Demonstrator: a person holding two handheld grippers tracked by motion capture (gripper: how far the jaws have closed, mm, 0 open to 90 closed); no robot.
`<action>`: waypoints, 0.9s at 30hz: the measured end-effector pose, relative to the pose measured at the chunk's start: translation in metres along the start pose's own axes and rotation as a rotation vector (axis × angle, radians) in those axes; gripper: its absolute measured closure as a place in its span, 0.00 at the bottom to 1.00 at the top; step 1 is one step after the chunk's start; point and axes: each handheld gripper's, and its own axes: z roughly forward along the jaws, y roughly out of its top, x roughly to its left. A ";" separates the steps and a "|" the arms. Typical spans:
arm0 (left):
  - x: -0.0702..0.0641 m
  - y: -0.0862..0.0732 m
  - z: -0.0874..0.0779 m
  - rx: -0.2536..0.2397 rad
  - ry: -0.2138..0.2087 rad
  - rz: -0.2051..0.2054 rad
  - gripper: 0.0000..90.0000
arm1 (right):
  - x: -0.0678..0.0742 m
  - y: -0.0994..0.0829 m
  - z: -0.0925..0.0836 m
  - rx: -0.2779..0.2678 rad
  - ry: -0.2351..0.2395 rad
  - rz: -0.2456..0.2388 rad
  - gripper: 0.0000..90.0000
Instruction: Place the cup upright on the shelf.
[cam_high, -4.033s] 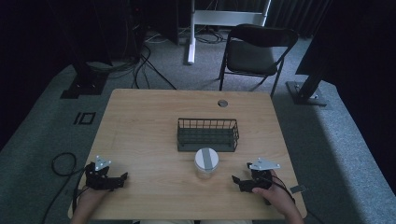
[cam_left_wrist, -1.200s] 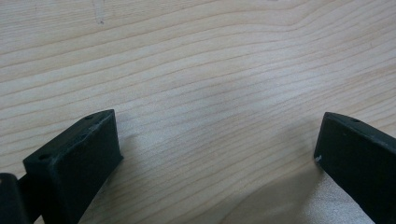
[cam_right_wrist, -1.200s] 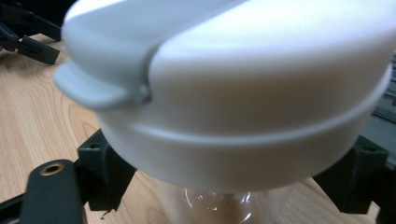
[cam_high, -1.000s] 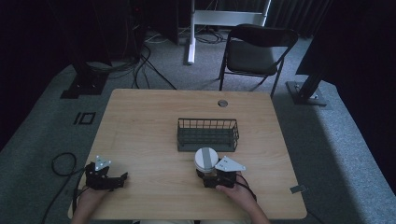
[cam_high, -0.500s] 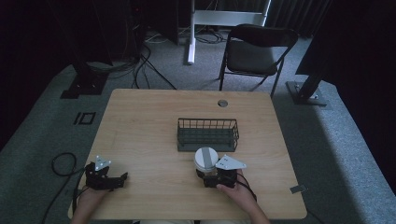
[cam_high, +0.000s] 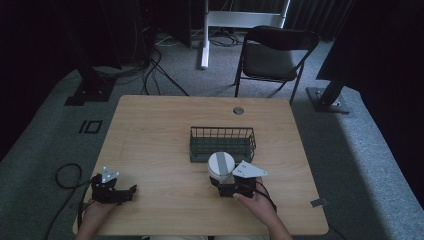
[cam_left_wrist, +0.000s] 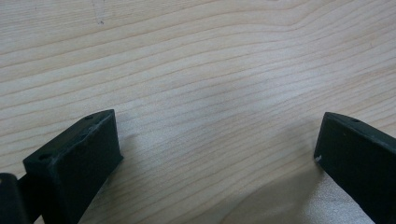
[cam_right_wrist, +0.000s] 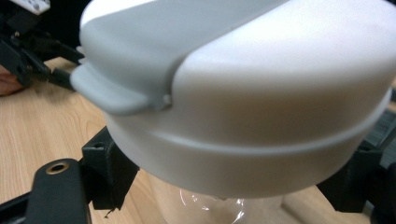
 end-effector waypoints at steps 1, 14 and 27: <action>0.000 0.000 0.000 0.000 0.000 0.000 0.01 | 0.000 0.002 0.000 -0.001 0.001 0.000 0.20; 0.000 0.000 0.000 0.000 0.000 0.000 0.01 | -0.009 0.034 -0.004 -0.075 -0.022 0.008 0.20; 0.000 0.000 0.000 -0.001 0.000 -0.001 0.01 | -0.030 0.071 0.004 -0.114 -0.112 0.013 0.20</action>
